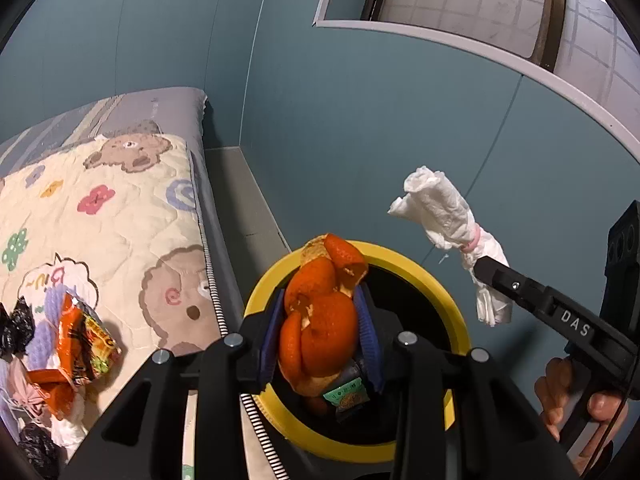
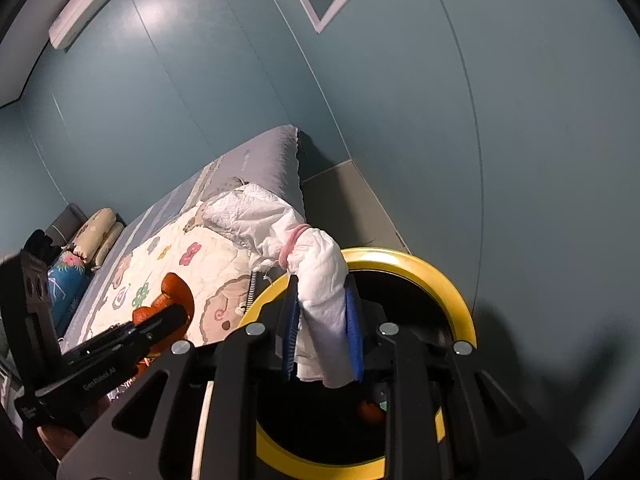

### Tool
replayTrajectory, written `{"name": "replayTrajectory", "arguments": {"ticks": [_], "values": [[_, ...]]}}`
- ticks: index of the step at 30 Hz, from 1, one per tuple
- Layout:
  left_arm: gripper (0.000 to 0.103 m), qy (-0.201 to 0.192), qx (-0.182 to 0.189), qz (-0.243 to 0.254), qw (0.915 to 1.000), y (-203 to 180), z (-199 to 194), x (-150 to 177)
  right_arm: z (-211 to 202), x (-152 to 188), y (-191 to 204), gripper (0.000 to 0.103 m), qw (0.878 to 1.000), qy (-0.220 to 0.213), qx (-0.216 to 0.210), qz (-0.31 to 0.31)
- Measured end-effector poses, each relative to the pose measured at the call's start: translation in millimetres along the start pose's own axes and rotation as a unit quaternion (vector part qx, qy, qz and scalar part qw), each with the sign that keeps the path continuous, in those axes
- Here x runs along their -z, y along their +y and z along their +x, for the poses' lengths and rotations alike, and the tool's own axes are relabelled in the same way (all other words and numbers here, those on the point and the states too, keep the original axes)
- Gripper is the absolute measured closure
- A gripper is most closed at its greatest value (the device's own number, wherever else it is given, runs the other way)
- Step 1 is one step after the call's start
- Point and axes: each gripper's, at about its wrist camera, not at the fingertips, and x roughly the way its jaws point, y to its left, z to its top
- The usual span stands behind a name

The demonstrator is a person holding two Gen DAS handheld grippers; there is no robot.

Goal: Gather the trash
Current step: 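Open both tools to drop the peel and tissue into the bin, then move both tools back over the remaining trash on the bed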

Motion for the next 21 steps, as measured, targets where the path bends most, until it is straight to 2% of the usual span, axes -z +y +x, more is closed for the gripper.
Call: {"name": "replayTrajectory", "arguments": {"ticks": [2,6,9,11,14,21], "values": [[0.065,0.003,-0.001,-0.004,1.0000,1,4,1,3,-1,-4,0.080,1.000,0.001,0.004,0.005],[0.049,-0.002,-0.001,-0.007,1.0000,1,4,1,5,-3,-11,0.067,1.000,0.003,0.006,0.012],[0.039,-0.005,-0.008,-0.009,0.9999,2,1,1,4,-2,-14,0.062,1.000,0.001,0.012,0.017],[0.038,-0.006,-0.007,-0.011,0.9999,5,-1,1,3,-2,-14,0.060,1.000,0.001,0.012,0.020],[0.031,-0.009,-0.011,-0.016,0.9998,11,-8,3,-1,-1,-12,0.057,1.000,-0.002,0.015,0.020],[0.015,-0.031,-0.040,-0.016,0.9986,31,-38,11,-11,1,-3,0.048,1.000,-0.014,0.011,0.009]]}}
